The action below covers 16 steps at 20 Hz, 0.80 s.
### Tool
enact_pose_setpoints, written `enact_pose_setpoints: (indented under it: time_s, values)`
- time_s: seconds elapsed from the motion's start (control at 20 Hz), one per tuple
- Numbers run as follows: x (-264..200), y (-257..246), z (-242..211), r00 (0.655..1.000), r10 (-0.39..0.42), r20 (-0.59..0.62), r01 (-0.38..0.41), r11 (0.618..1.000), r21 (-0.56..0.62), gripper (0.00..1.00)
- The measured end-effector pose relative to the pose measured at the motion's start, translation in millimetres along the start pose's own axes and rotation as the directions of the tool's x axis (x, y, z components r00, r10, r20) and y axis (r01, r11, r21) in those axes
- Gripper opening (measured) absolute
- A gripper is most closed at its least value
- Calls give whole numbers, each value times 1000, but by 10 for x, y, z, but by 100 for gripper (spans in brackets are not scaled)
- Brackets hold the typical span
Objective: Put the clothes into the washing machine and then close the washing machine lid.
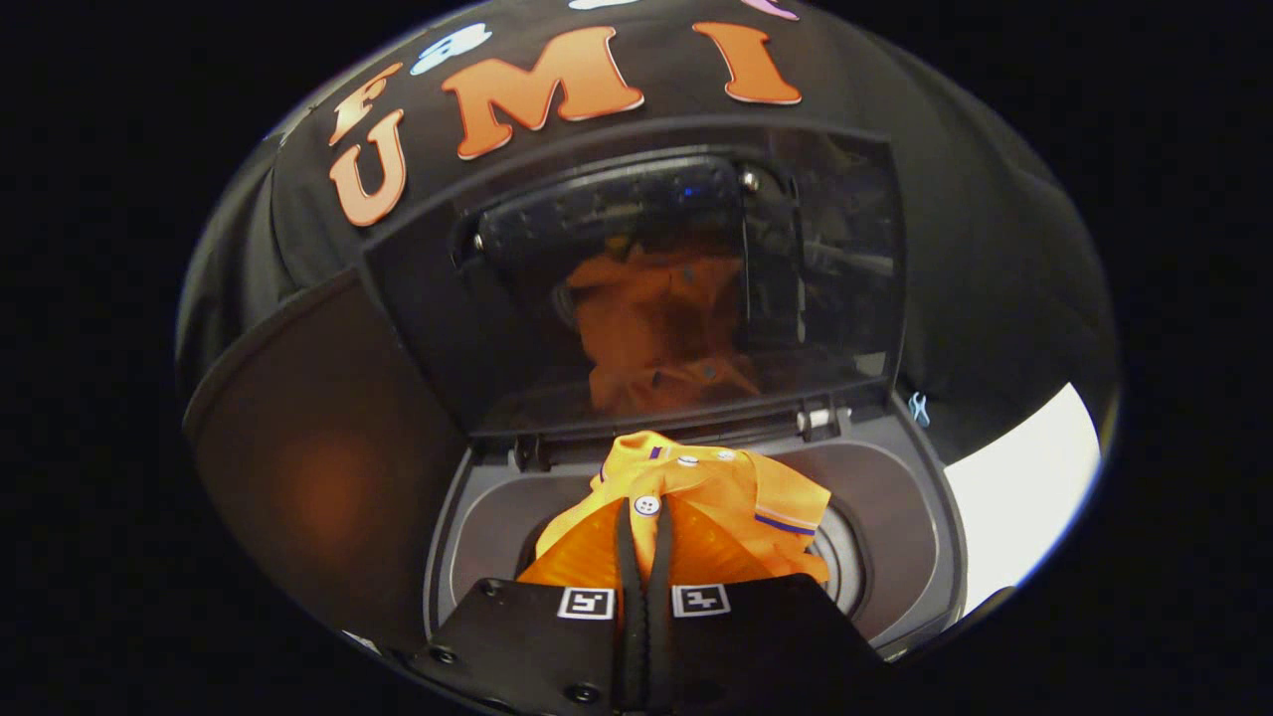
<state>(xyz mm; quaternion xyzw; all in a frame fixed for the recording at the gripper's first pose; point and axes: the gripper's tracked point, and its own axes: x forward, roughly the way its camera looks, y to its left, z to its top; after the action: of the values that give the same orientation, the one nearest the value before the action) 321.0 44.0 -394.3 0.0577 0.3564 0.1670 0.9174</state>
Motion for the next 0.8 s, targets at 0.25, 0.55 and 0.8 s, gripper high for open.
enact_pose_setpoints:
  time_s: [0.25,0.55,0.8]
  values:
    - [315,-90,-500,985,-34,-168,26,998,-51,8]
    - [421,-105,-553,977,-62,-206,49,996,-68,8]
    - [409,-230,-582,967,-116,-226,107,993,-50,59]
